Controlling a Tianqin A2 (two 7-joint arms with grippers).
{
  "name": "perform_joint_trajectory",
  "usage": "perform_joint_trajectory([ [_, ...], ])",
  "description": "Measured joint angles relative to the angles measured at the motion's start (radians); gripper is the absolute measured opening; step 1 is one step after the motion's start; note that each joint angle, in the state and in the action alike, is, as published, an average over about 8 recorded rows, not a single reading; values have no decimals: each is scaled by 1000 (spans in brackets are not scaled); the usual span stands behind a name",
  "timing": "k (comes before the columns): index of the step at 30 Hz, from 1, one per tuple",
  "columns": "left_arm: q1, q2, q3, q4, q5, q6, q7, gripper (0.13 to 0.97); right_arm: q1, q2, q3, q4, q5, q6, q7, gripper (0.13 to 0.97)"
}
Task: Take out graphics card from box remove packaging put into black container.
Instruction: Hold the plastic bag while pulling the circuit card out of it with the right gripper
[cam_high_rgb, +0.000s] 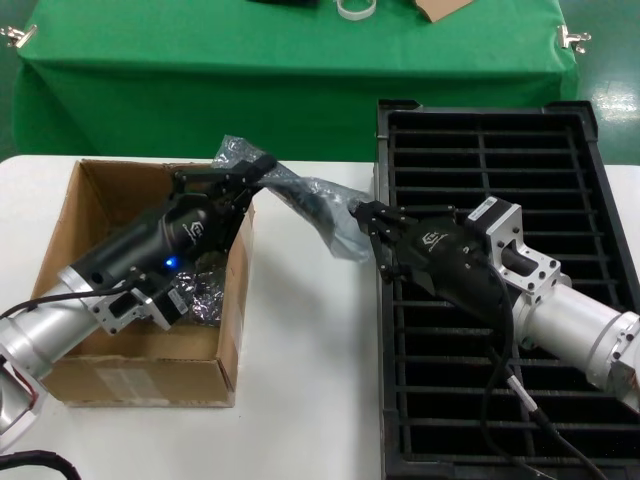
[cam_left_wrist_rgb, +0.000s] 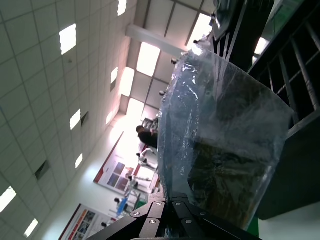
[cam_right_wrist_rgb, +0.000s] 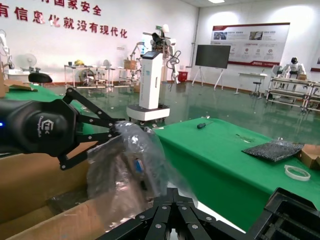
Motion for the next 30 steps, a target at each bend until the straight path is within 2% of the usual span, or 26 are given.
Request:
perform_joint_trajectory([
  [7,-3,21,-16,1,-14,-34,63,139,-3,-1,2,4,-10,-5,11,132],
  [11,-3,32,-20,1,-18,-32,81,139,-5,-1,2,9,-21,-3,22,132],
  [21,15,48,-12,-5,-11,27,48,139,-11,-3,9,13,-36,2,35,132],
  [30,19,55,-11,-6,-10,28,39,139,-12,-10,30,-4,-4,-15,1,132],
])
